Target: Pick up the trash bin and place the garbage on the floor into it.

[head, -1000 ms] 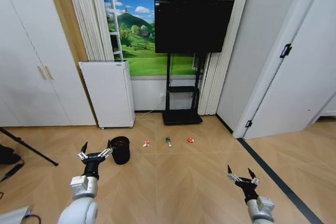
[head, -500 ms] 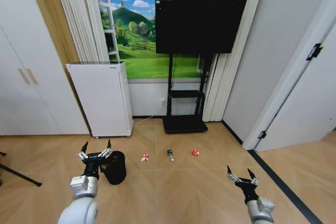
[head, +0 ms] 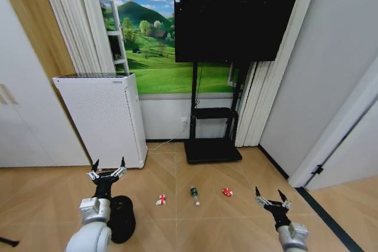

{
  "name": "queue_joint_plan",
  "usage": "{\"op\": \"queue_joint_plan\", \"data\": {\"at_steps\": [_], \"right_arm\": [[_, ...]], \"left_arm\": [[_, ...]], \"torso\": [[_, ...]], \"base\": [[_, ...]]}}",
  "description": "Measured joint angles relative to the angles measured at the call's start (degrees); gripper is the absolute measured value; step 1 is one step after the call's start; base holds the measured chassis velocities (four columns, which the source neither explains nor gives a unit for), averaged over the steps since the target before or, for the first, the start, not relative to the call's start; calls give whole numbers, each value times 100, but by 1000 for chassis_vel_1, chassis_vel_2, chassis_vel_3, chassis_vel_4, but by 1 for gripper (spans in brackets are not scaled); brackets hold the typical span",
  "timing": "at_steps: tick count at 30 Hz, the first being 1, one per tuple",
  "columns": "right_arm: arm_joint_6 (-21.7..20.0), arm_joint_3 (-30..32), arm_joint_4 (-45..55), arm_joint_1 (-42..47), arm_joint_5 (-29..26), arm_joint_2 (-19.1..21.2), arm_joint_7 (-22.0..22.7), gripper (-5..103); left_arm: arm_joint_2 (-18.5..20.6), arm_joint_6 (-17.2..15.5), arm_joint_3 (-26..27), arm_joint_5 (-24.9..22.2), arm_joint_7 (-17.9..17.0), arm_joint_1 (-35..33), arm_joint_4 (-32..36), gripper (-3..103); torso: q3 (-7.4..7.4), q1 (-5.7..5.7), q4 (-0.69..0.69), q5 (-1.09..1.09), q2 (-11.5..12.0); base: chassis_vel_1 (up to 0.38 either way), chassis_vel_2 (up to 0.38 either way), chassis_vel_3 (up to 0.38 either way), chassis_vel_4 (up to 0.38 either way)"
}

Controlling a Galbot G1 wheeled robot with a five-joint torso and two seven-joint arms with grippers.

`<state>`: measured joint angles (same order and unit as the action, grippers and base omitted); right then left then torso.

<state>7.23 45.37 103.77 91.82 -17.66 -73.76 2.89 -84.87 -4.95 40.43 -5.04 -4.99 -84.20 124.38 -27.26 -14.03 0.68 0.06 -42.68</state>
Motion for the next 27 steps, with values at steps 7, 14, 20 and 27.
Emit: {"op": "queue_joint_plan", "data": {"at_steps": [7,14,20,27], "right_arm": [[141,-15,-76,-44,17,-6,-4,100],[280,-32,-153,-81,78,-15,-75,100],[310,-40,-210,-100,124,-16,-91,100],[326,-54,-253,-110,154,-26,-99,100]], "left_arm": [[-8,6,-13,3,0,16,-22,100],[-35,6,-40,-114,-22,45,-51,100],[-38,-2,-62,-227,-131,81,-49,100],[-43,4,-89,-226,-172,105,-83,100]], "torso": [[0,-1,1,-13,-1],[-2,-6,1,-11,1],[1,1,-4,-3,1],[75,55,-1,-5,135]], "base": [[-345,357,352,-357],[-279,321,265,-276],[-46,47,28,-38],[49,-65,-37,55]]}}
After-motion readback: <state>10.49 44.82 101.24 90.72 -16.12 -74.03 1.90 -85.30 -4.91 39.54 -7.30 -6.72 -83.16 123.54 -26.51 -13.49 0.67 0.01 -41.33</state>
